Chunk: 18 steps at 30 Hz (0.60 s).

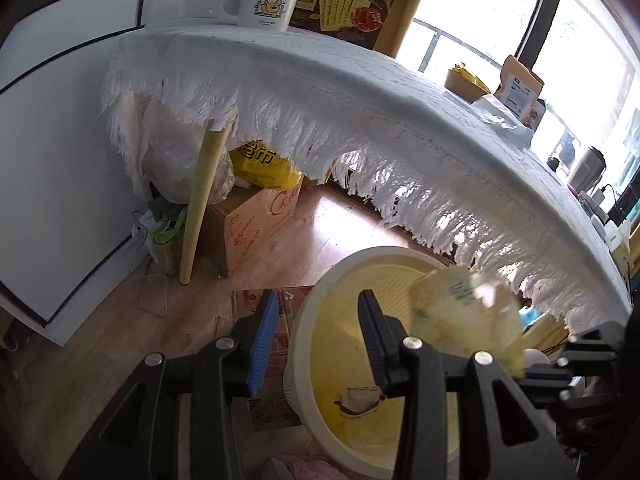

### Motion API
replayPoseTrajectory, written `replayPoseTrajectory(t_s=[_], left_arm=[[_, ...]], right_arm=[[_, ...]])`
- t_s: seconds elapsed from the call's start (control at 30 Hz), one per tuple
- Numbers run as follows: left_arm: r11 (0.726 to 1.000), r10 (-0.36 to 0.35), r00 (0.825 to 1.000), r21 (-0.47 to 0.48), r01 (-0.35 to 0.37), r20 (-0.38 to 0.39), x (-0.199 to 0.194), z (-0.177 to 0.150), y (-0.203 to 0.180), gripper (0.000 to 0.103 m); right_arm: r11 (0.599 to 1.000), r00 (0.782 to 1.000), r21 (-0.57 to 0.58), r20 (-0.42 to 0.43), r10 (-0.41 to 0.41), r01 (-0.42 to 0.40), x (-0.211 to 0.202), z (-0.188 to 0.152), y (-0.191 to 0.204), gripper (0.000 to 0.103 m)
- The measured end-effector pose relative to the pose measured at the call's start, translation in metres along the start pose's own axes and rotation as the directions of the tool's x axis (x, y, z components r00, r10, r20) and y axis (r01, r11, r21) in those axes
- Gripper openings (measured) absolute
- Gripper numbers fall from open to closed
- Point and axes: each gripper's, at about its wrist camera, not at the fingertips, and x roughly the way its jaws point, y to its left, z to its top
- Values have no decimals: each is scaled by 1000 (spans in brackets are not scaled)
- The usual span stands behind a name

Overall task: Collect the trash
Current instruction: 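Lower the yellow wrapper into the wastebasket and open the right tool, then move both tools back over the table toward the white sock packaging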

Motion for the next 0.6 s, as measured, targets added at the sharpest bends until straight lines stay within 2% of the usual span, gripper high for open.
replayPoseTrajectory(t_s=[0.23, 0.37, 0.43, 0.5, 0.6], left_arm=[[1000, 23, 1000, -8, -23, 7, -1, 1, 11, 41], [999, 29, 1000, -17, -29, 6, 0, 3, 15, 41], [1000, 29, 1000, -13, -29, 9, 0, 3, 13, 41], [1000, 27, 1000, -6, -27, 9, 0, 3, 12, 41], [1000, 24, 1000, 1, -24, 6, 1, 3, 9, 41]], right_arm=[[995, 998, 83, -21, 63, -61, 26, 8, -13, 2], [976, 990, 168, -22, 142, -137, 33, 9, -32, 2], [971, 991, 204, -32, 133, -124, 38, 9, -43, 3], [969, 994, 226, -23, 109, -101, 40, 9, -51, 13], [966, 998, 250, 0, 64, -62, 38, 6, -60, 15]])
